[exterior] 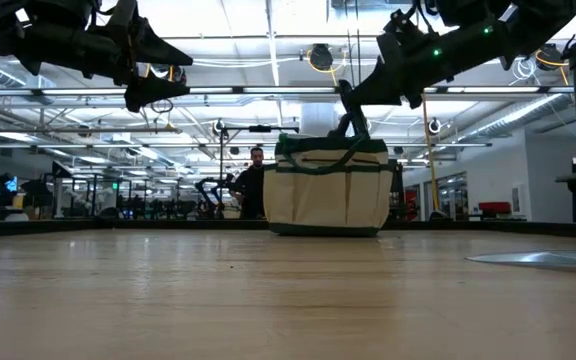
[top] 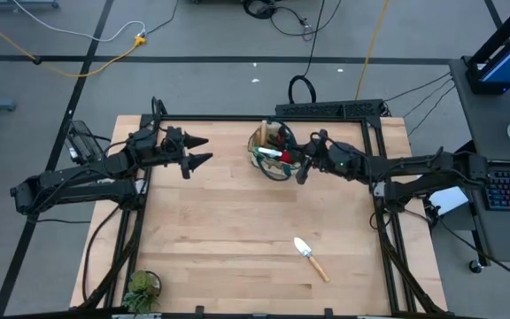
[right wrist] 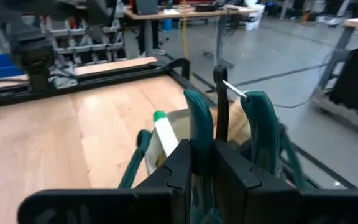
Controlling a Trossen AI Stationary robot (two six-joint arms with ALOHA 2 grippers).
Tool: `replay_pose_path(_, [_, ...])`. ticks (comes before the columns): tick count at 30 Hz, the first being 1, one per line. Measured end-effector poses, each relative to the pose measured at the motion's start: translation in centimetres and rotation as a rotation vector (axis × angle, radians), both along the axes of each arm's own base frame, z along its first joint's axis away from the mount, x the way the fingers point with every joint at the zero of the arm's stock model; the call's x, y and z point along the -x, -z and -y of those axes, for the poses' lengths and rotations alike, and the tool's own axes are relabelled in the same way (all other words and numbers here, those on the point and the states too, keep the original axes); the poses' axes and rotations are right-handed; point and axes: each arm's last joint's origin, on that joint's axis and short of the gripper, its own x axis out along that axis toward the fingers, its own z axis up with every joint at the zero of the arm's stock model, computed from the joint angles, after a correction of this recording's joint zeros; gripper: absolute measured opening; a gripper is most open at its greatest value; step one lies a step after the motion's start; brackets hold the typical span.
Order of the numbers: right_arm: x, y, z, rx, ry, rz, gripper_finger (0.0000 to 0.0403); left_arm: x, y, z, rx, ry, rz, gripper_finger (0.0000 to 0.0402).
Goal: Pick & Place Garden tools in Gardening bag
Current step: Put the black shear scissors into the green gardening bag
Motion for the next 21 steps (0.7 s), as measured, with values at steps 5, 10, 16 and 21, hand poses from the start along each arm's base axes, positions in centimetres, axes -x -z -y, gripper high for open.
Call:
replay_pose_path(5, [-0.2, 0.4, 0.0, -0.007, -0.011, -0.018, 0.0033, 0.0, 0.0, -0.1, -0.002, -0.022, -0.001, 0.0324])
replay_pose_path(10, [-0.7, 1.3, 0.1, -0.013, -0.011, -0.055, 0.0033, 0.0, 0.0, -0.1, -0.002, -0.029, -0.001, 0.0324])
replay_pose_path(16, [-1.0, 1.7, 0.1, -0.012, -0.012, -0.073, 0.0035, 0.0, 0.0, -0.1, -0.002, -0.029, -0.001, 0.0324])
replay_pose_path(21, [-1.0, 1.7, 0.1, 0.004, -0.018, -0.084, 0.0054, 0.0, 0.0, -0.1, -0.002, -0.029, -0.001, 0.0324])
